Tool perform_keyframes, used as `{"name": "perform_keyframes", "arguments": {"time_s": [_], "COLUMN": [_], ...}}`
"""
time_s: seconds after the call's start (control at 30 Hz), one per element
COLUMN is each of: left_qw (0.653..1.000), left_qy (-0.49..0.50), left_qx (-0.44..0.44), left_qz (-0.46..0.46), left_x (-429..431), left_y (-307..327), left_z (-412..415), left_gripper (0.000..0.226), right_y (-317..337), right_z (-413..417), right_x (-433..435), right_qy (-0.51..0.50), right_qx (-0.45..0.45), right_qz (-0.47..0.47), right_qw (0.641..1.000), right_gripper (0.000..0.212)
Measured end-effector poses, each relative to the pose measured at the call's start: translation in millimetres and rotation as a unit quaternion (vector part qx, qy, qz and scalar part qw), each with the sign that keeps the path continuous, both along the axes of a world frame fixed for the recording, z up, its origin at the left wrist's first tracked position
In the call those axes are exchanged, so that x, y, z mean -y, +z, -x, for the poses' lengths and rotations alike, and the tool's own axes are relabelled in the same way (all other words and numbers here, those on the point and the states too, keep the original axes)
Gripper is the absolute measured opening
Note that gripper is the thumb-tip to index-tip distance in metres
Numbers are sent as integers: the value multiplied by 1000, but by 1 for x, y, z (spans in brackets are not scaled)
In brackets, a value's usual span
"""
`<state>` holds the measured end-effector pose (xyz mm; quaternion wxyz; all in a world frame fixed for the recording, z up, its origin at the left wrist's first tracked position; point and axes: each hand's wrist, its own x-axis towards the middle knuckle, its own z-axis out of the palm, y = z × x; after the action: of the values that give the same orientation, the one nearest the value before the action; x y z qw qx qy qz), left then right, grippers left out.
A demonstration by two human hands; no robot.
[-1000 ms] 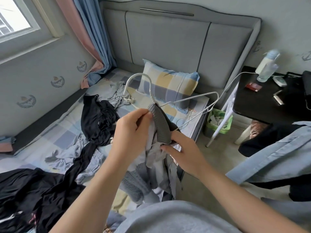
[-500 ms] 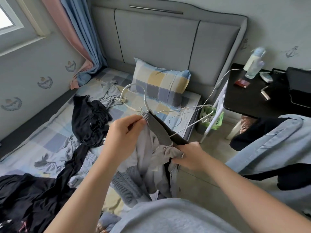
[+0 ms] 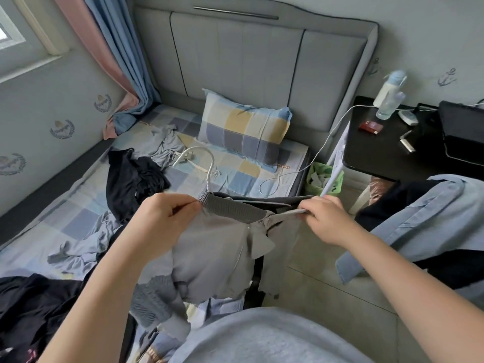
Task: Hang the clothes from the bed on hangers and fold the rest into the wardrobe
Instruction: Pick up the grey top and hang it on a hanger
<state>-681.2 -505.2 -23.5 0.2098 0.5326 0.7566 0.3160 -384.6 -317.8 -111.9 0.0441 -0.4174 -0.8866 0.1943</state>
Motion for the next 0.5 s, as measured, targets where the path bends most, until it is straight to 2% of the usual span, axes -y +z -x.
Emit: {"name": "perform_keyframes", "arguments": {"time_s": [0.1,0.17,0.33,0.5], "left_qw": [999,999,997,998], "left_qy": [4,9,-7,-15], "left_qx": [-30,-44,-73,-65], "left_qz": [18,22,6,-12], "left_x": [-1,-6,-27,-38], "left_y": [-3,-6,-9,-11], "left_z": [-4,-14,-50,-56], "left_gripper": [21,20,29,29], "right_y": [31,58,114,144], "right_z": [5,12,42,48], "right_x": [3,8,31,41], "right_qy": [-15,-5,92,128], "right_qx": [-98,-130,-102,-70], "right_qz": [18,24,46,81], "right_qw": [995,991,989,986], "right_gripper": [19,18,14,25]}}
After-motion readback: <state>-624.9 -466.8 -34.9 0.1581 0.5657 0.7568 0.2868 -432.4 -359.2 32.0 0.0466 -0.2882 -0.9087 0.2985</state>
